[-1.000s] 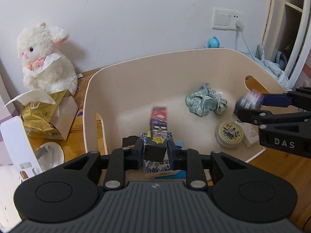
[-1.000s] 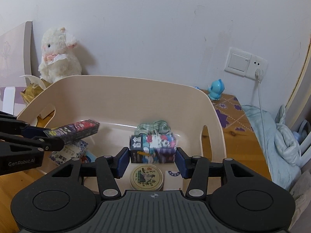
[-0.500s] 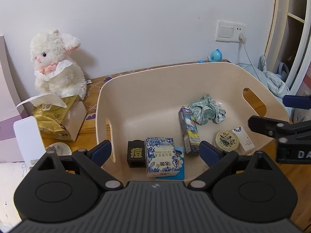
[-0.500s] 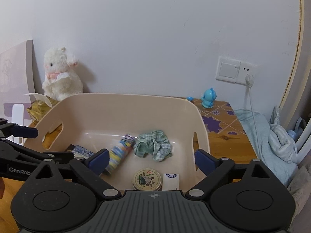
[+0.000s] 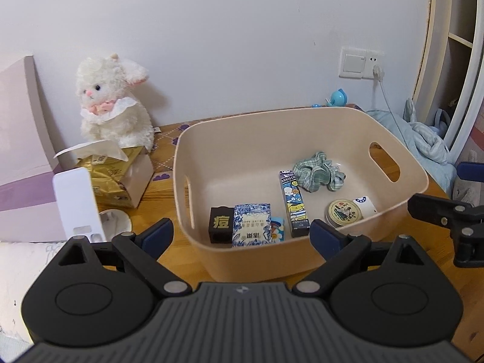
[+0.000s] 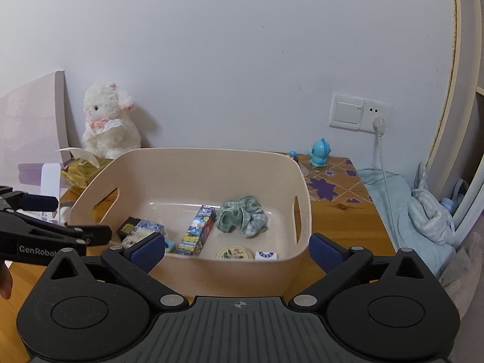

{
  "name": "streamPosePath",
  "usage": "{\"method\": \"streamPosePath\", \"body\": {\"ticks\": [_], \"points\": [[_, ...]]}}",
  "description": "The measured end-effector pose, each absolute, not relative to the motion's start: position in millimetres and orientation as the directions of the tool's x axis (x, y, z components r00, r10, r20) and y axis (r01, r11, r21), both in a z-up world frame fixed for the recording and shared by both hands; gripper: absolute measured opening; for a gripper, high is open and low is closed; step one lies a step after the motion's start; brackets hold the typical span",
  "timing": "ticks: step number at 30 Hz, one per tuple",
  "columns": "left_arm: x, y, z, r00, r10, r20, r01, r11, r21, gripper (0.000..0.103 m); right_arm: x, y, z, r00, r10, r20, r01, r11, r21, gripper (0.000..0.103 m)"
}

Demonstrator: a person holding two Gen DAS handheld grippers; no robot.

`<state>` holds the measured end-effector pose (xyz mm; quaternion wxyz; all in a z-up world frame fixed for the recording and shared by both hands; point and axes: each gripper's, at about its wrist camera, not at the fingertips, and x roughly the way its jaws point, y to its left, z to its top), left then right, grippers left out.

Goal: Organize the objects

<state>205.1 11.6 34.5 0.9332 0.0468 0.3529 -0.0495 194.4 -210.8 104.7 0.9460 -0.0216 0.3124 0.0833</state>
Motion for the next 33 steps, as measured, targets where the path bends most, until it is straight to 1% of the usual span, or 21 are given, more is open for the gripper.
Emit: {"method": "streamPosePath", "body": {"ticks": [16, 21, 33], "points": [[144.7, 19.2, 47.1, 0.76, -0.065, -0.646, 0.091, 0.996, 0.007, 0.097, 130.6, -220.7, 109.9, 0.775, 0.179, -0.606, -0.196, 0.98, 0.039, 0.103], [127.1, 17.7, 45.3, 0.775, -0.042, -0.631, 0.08, 0.996, 0.032, 0.097, 116.3, -222.1, 108.9, 0.766, 0.18, -0.617, -0.199, 0.979, 0.037, 0.103], [88.9, 17.1, 43.8, 0.795, -0.053, -0.604, 0.09, 0.995, 0.031, 0.097, 78.3, -222.7, 109.0, 0.758, 0.199, -0.621, -0.22, 0.974, 0.044, 0.103]]}}
